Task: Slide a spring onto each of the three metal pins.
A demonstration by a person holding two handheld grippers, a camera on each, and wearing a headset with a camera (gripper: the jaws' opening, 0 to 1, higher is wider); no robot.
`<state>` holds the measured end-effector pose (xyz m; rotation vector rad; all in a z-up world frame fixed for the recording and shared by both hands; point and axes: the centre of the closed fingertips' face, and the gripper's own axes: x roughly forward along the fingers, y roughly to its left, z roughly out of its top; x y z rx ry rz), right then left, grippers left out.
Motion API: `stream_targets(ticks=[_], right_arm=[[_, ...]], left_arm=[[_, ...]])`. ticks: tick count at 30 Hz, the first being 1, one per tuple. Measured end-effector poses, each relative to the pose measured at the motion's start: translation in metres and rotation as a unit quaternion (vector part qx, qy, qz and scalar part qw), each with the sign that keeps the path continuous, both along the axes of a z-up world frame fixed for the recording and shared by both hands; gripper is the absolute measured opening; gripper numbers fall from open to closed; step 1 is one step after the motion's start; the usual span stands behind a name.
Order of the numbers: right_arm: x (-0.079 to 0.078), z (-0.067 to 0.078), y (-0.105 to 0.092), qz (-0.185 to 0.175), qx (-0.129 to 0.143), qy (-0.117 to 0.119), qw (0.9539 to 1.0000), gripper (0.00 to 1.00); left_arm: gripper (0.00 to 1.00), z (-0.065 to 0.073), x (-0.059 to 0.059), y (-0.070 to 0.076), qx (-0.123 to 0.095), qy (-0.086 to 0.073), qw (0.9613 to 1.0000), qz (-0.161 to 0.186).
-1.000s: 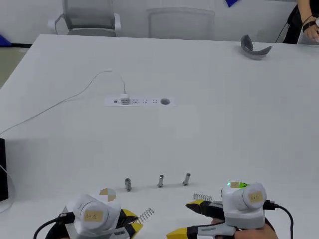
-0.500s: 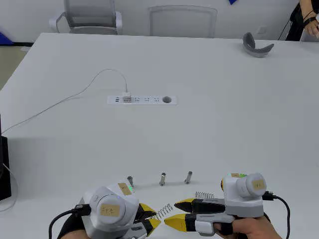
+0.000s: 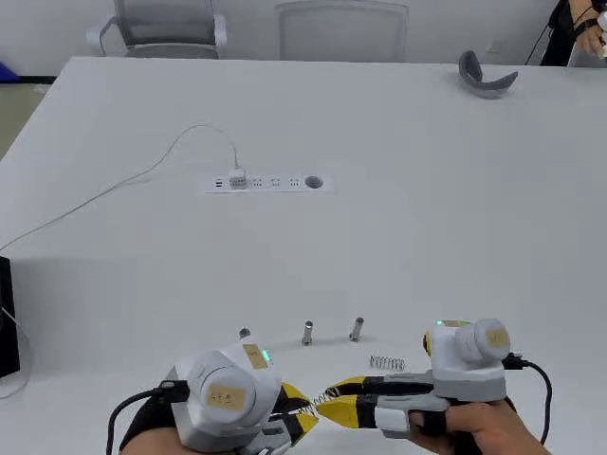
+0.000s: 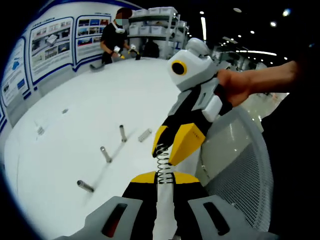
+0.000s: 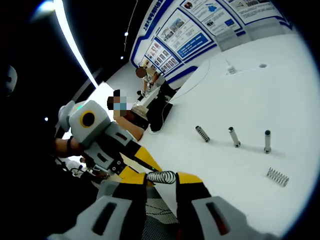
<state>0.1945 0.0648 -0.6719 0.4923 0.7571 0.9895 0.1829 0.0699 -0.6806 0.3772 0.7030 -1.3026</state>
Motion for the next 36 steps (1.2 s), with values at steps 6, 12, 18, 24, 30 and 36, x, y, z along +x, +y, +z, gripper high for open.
stream_targets(ticks=[6,12,18,24,30,36], right_arm=[[0.000,0.003,0.003,0.008,0.001,0.001,1.0000,0.18],[-0.001,0.008,0.010,0.028,-0.001,-0.003,0.9996,0.13],[-0.002,0.010,0.010,0.054,-0.026,-0.016,0.9981,0.12],[-0.009,0.012,0.009,0.117,-0.073,-0.046,0.9894,0.12],[-0.016,0.013,0.010,0.179,-0.109,-0.069,0.9753,0.12],[-0.020,0.015,0.011,0.225,-0.136,-0.093,0.9603,0.13]], left_arm=[[0.11,-0.003,-0.003,0.000,0.007,-0.004,0.9997,-0.022],[0.10,-0.004,-0.005,-0.003,0.008,-0.007,0.9989,-0.045],[0.10,-0.002,-0.002,-0.003,-0.003,0.004,0.9983,-0.057],[0.10,0.001,-0.005,-0.006,-0.027,0.027,0.9969,-0.069],[0.10,0.001,-0.012,-0.009,-0.043,0.048,0.9941,-0.087],[0.10,0.006,-0.015,-0.011,-0.059,0.055,0.9914,-0.103]])
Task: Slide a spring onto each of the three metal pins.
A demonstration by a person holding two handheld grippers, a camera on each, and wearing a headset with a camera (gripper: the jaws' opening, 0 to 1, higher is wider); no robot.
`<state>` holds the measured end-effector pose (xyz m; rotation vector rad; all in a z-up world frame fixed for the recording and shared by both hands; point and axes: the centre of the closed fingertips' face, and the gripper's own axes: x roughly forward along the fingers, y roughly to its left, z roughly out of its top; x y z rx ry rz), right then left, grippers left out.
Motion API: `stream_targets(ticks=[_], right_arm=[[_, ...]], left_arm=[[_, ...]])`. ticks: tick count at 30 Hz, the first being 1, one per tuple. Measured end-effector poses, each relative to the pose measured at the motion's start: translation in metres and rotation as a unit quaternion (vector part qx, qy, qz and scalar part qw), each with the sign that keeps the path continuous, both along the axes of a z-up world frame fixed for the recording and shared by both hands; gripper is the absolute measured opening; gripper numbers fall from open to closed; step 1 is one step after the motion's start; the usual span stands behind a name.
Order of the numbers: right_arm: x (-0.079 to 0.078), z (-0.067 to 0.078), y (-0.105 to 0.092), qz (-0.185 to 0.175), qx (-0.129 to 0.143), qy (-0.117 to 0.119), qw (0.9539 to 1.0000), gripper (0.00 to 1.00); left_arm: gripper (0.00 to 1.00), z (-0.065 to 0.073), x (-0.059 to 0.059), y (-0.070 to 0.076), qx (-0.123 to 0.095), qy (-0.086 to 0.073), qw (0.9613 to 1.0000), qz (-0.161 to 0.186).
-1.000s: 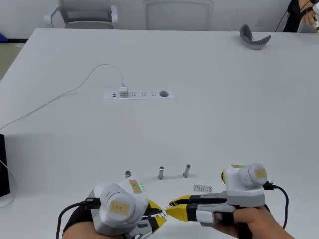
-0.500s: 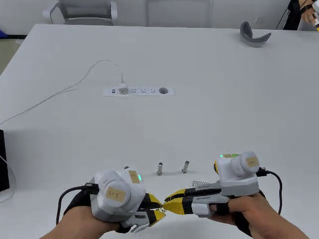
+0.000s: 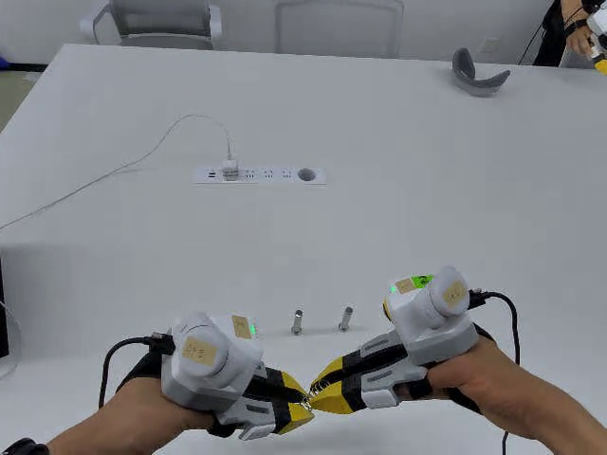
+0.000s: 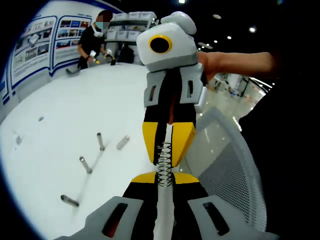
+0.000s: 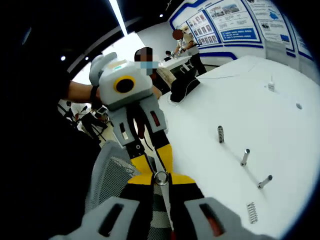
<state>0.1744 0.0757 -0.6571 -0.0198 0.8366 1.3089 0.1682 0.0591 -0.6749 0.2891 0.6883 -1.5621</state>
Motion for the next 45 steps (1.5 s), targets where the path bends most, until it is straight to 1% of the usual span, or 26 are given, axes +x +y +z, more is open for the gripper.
stream_targets(ticks=[4,9,13,15,17,19,20,26,30,32,34,37,38,41,42,45], right_arm=[[-0.003,0.002,0.003,0.026,-0.009,-0.007,0.9996,0.13],[-0.004,0.000,0.004,0.047,-0.012,-0.008,0.9988,0.13],[-0.007,0.000,0.005,0.065,-0.018,-0.011,0.9976,0.13],[-0.007,0.001,0.005,0.067,-0.020,-0.011,0.9975,0.12],[-0.006,0.000,0.004,0.068,-0.020,-0.010,0.9974,0.12],[-0.005,-0.001,0.004,0.067,-0.020,-0.010,0.9975,0.12],[-0.005,-0.001,0.004,0.066,-0.021,-0.010,0.9975,0.12],[-0.003,-0.004,0.002,0.056,-0.024,-0.013,0.9981,0.12],[0.001,-0.004,-0.002,0.042,-0.024,-0.015,0.9987,0.12],[0.002,-0.005,-0.005,0.035,-0.024,-0.014,0.9990,0.12],[0.003,-0.005,-0.008,0.029,-0.025,-0.013,0.9992,0.12],[0.004,-0.008,-0.012,0.018,-0.025,-0.012,0.9995,0.12],[0.005,-0.009,-0.015,0.008,-0.024,-0.009,0.9996,0.12],[0.006,-0.010,-0.018,-0.007,-0.020,-0.008,0.9997,0.12],[0.006,-0.010,-0.020,-0.013,-0.018,-0.006,0.9997,0.12],[0.005,-0.014,-0.025,-0.026,-0.020,-0.004,0.9995,0.12]], left_arm=[[0.10,0.007,-0.001,-0.002,-0.018,0.006,0.9998,-0.006],[0.10,0.006,-0.003,-0.002,-0.018,0.005,0.9997,-0.016],[0.10,0.006,-0.005,-0.001,-0.021,0.015,0.9995,-0.021],[0.10,0.006,-0.005,-0.001,-0.022,0.015,0.9994,-0.020],[0.10,0.006,-0.004,-0.001,-0.025,0.019,0.9994,-0.016],[0.10,0.005,-0.004,-0.002,-0.029,0.029,0.9991,-0.010],[0.10,0.004,-0.003,-0.002,-0.029,0.030,0.9991,-0.010],[0.11,0.001,-0.002,-0.002,-0.033,0.023,0.9992,0.003],[0.14,-0.005,0.002,0.003,-0.025,0.020,0.9994,0.017],[0.14,-0.006,0.003,0.006,-0.026,0.024,0.9990,0.026],[0.17,-0.008,0.006,0.009,-0.029,0.027,0.9981,0.047],[0.21,-0.010,0.009,0.012,-0.039,0.038,0.9960,0.071],[0.21,-0.011,0.009,0.013,-0.041,0.044,0.9950,0.080],[0.22,-0.016,0.010,0.017,-0.036,0.043,0.9944,0.089],[0.23,-0.019,0.012,0.020,-0.032,0.040,0.9941,0.096],[0.24,-0.022,0.016,0.025,-0.029,0.041,0.9924,0.112]])
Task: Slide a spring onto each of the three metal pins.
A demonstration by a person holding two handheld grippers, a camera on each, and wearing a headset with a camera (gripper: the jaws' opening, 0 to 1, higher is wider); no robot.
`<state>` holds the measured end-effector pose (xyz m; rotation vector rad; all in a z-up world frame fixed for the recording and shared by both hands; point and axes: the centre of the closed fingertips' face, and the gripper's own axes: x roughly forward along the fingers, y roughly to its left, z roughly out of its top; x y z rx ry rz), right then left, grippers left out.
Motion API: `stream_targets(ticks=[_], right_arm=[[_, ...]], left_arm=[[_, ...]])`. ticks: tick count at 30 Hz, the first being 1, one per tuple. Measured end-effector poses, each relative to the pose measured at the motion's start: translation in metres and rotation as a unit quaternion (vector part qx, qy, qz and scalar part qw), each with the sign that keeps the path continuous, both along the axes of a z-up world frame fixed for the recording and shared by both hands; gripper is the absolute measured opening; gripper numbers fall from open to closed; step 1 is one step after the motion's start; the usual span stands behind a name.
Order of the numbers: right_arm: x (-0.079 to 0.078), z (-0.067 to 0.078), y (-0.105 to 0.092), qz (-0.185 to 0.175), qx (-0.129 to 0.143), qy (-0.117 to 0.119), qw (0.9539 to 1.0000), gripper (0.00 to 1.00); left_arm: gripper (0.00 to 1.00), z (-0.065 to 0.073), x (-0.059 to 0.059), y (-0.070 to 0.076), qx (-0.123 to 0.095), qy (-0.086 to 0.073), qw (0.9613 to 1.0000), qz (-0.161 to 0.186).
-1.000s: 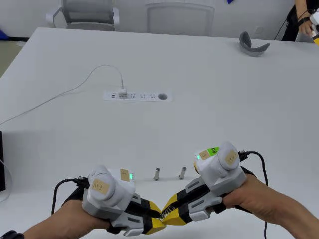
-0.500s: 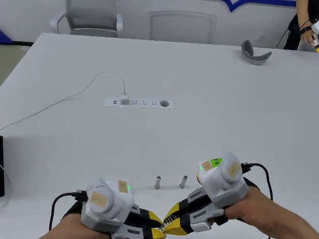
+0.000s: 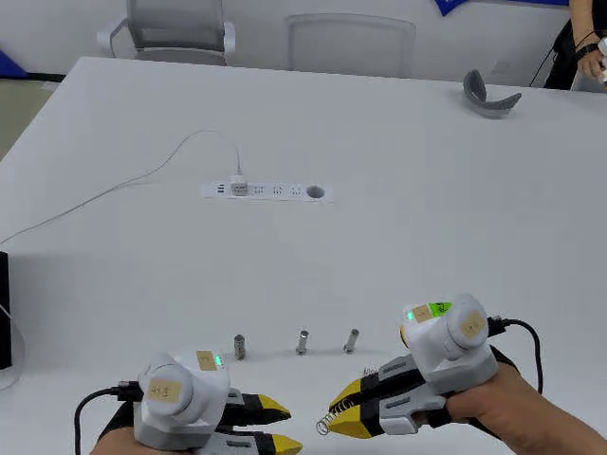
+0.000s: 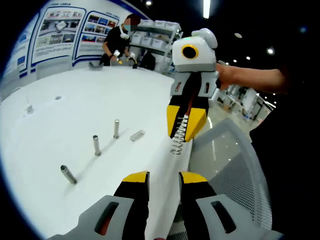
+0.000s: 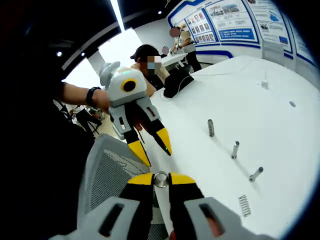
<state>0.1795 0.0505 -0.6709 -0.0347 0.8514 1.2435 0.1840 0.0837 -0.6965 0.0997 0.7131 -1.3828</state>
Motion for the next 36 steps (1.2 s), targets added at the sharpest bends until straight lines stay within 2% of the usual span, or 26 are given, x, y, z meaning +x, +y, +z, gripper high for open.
stream_targets(ticks=[3,7,11,17,22,30,36], right_arm=[[0.000,-0.005,-0.007,-0.011,-0.007,0.000,0.9999,0.12],[0.004,-0.010,-0.013,-0.016,-0.019,-0.019,0.9995,0.12],[0.012,-0.016,-0.020,-0.031,-0.036,-0.017,0.9987,0.12],[0.023,-0.016,-0.023,-0.036,-0.045,-0.022,0.9981,0.12],[0.035,-0.017,-0.025,-0.026,-0.062,-0.039,0.9969,0.12],[0.054,-0.018,-0.026,-0.019,-0.082,-0.046,0.9954,0.12],[0.075,-0.020,-0.028,-0.025,-0.098,-0.056,0.9933,0.12]], left_arm=[[0.25,-0.002,0.007,0.006,0.003,-0.002,0.9998,0.020],[0.26,-0.002,0.014,0.014,0.005,-0.005,0.9991,0.042],[0.28,-0.003,0.023,0.022,0.004,-0.007,0.9979,0.064],[0.31,-0.005,0.032,0.035,0.016,-0.018,0.9956,0.090],[0.33,-0.007,0.038,0.045,0.022,-0.023,0.9934,0.110],[0.40,-0.010,0.048,0.057,0.029,-0.029,0.9887,0.144],[0.46,-0.013,0.053,0.065,0.035,-0.029,0.9853,0.164]])
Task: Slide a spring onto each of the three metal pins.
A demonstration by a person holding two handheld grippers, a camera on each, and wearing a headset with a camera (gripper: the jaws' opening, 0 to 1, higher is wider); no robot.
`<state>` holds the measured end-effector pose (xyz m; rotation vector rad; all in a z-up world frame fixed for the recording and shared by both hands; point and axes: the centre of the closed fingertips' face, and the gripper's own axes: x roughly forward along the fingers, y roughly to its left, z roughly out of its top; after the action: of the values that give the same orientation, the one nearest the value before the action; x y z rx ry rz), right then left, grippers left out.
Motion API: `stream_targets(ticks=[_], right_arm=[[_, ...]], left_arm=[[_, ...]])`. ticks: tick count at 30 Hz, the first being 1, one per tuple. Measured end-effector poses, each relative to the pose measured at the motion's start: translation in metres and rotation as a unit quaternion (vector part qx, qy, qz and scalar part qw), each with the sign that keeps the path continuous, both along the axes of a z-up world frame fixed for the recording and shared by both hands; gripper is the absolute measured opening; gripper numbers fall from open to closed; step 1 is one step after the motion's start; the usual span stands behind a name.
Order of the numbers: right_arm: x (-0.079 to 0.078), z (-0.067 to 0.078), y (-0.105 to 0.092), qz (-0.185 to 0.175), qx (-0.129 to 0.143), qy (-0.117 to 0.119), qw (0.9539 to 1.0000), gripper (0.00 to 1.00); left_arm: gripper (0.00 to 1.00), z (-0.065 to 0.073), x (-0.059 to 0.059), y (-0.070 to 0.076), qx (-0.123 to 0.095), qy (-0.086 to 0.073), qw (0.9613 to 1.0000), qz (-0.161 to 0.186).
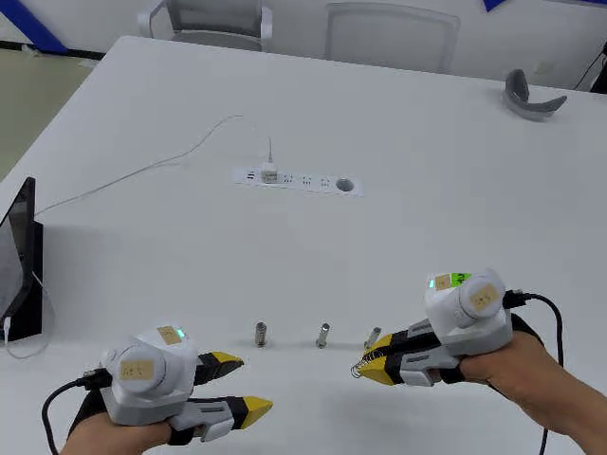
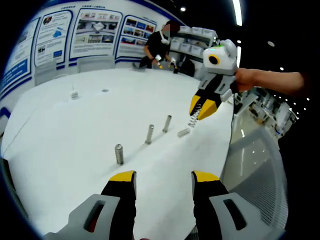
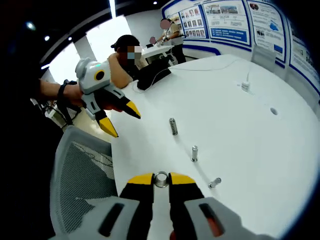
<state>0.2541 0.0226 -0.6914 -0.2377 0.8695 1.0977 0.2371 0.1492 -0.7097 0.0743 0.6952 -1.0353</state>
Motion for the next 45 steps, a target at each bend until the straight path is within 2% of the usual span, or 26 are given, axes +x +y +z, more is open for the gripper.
stream_targets(ticks=[9,17,30,35,45], right_arm=[[0.026,-0.003,0.001,0.005,-0.024,-0.018,0.9995,0.13],[0.043,-0.013,0.004,0.013,-0.051,-0.032,0.9981,0.13],[0.060,-0.027,0.017,0.030,-0.069,-0.037,0.9965,0.13],[0.066,-0.029,0.022,0.037,-0.071,-0.038,0.9960,0.13],[0.070,-0.038,0.028,0.060,-0.089,-0.036,0.9936,0.13]], left_arm=[[0.55,-0.001,0.007,0.010,0.007,-0.002,0.9997,0.025],[0.62,-0.004,0.011,0.017,0.012,0.001,0.9990,0.043],[0.67,-0.010,0.006,0.026,0.018,0.011,0.9984,0.053],[0.66,-0.011,0.006,0.027,0.013,0.017,0.9982,0.056],[0.66,-0.012,0.005,0.032,0.013,0.020,0.9977,0.063]])
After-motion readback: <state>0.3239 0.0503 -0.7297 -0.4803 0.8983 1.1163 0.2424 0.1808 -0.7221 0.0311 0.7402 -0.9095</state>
